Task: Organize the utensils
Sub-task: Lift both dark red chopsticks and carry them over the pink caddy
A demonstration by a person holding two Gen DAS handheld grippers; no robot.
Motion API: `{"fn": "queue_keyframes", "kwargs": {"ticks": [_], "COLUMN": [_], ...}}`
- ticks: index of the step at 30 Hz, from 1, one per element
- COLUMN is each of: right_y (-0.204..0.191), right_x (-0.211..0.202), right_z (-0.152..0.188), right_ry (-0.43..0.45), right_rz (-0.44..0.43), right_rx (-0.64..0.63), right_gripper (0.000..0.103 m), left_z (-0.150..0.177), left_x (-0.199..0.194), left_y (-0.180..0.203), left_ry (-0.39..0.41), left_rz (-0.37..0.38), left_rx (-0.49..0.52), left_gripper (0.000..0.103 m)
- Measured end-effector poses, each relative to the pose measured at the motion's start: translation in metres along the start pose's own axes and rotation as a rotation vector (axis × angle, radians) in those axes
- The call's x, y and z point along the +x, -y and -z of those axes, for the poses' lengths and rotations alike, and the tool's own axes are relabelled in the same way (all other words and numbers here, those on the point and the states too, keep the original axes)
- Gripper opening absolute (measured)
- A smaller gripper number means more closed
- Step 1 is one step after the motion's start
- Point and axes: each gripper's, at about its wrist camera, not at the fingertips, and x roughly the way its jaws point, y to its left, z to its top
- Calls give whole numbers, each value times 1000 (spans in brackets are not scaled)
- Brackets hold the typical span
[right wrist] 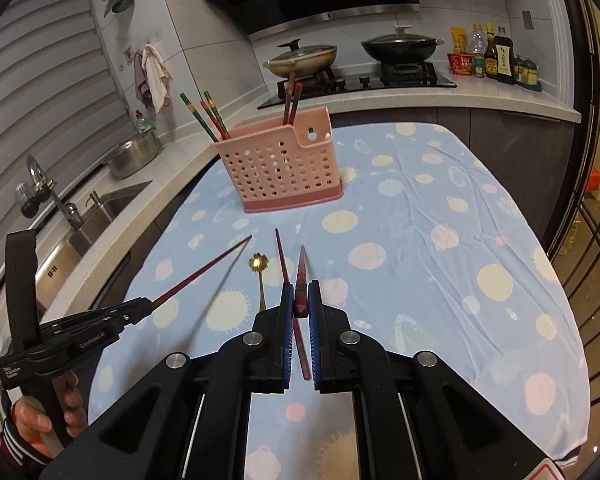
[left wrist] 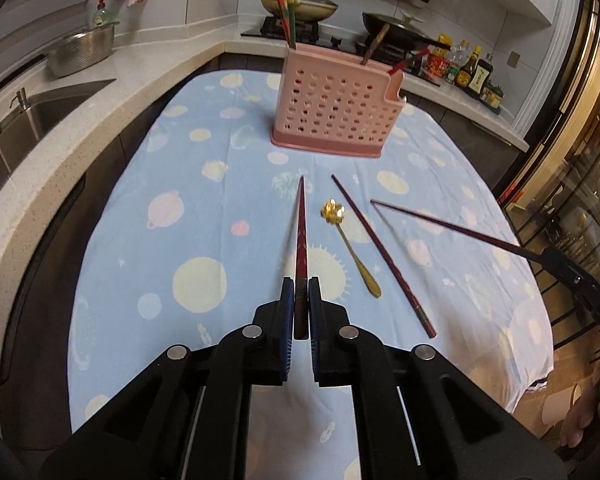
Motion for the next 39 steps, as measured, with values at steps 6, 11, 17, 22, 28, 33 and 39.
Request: {"fn": "queue_keyframes", "kwargs": {"ticks": [6, 11, 17, 22, 28, 33, 39], "right_y": [-6, -12, -18, -18, -21, -26, -34], "right_x": [-23, -36, -40, -41, -41, -33, -5], "right_z": [-42, -77, -111, -144, -187, -223, -258], "right_ry": [107, 192, 253, 308, 405, 482, 517], "right_rz": [-29, -41, -56, -86, -79, -87, -84], "right_rx": [-7, -24, -47, -34, -32, -18, -20], "right_gripper": [7, 7, 7, 7, 7, 7, 7], "left_z": [-44, -82, -124, -157, -199, -237, -277], "left_x": [-39, -57, -71, -76, -83, -87, -74], "left_y": [-2, 2, 11, 20, 31, 45, 58], "left_ry": [122, 202, 279, 330, 407, 483, 528], "left_rz": [31, 30, 24, 17, 23, 20, 6], "left_rx": [-20, -6, 31, 59, 74, 97, 121], "left_gripper": [7, 7, 7, 7, 7, 7, 7]}}
